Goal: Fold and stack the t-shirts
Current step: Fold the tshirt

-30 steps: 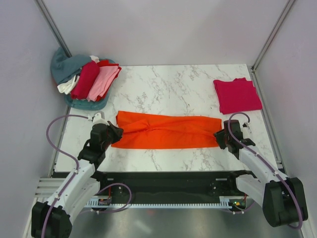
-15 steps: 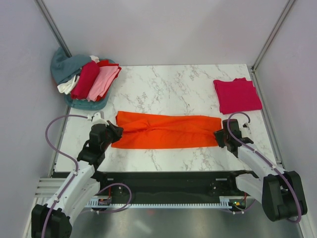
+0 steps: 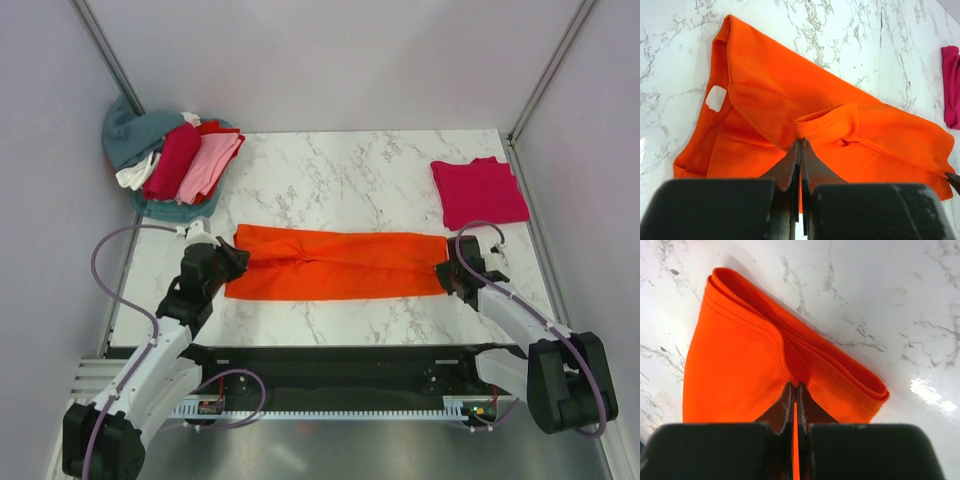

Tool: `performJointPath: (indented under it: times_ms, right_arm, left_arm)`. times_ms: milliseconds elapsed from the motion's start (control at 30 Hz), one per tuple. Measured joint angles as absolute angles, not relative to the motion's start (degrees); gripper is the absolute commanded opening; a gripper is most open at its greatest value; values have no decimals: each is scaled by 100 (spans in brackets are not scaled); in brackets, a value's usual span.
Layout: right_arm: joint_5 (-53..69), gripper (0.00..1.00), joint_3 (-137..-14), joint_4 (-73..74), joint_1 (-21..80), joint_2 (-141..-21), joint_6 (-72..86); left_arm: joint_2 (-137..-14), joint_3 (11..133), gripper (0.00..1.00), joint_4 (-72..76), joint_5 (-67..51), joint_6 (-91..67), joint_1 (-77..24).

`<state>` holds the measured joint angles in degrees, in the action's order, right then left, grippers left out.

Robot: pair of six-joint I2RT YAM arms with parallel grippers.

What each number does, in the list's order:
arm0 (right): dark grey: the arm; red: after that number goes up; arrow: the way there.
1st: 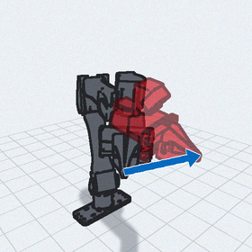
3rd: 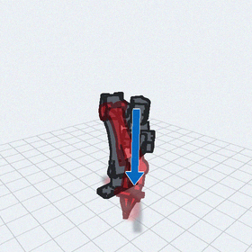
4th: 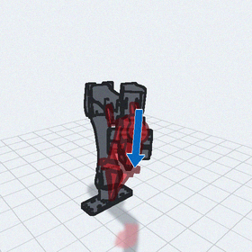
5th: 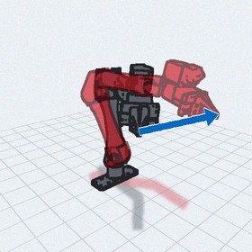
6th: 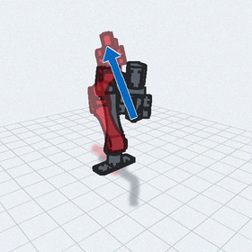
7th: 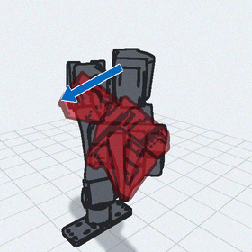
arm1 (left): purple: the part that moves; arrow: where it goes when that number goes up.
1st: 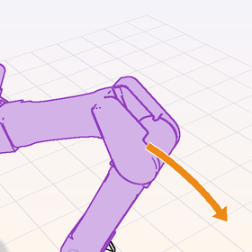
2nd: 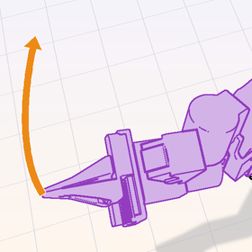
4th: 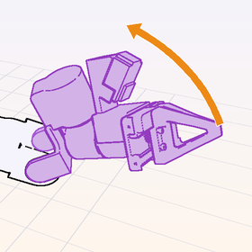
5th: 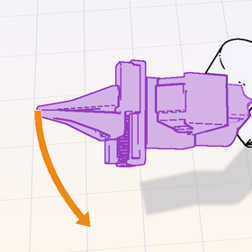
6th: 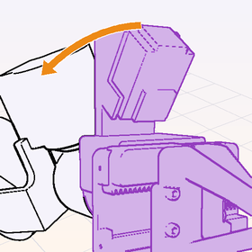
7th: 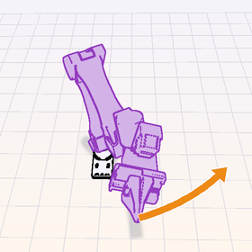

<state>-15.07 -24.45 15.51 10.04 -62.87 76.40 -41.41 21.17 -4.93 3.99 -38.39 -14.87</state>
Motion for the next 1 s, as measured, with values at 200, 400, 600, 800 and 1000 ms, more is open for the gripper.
performJointPath:
  times_ms: [200,400,600,800,1000]
  right_arm:
    - [-1597,0,-3557,1525,1002,-7306,7277]
    - [-1610,0,-4904,1363,972,-8468,6884]
    - [-1337,0,-5990,1245,685,-9474,6530]
    - [-849,0,-6729,1131,390,-10221,6195]
    - [-78,0,-7498,923,161,-10825,5839]
  left_arm:
    - [-5148,2687,2,-152,519,-3839,-1487]
    - [-6200,3612,2,154,799,-3835,-1483]
    - [-7218,4722,2,399,989,-3793,-1393]
    - [-7968,5507,2,657,996,-3726,-1225]
    - [-8512,5940,2,821,921,-3632,-1168]
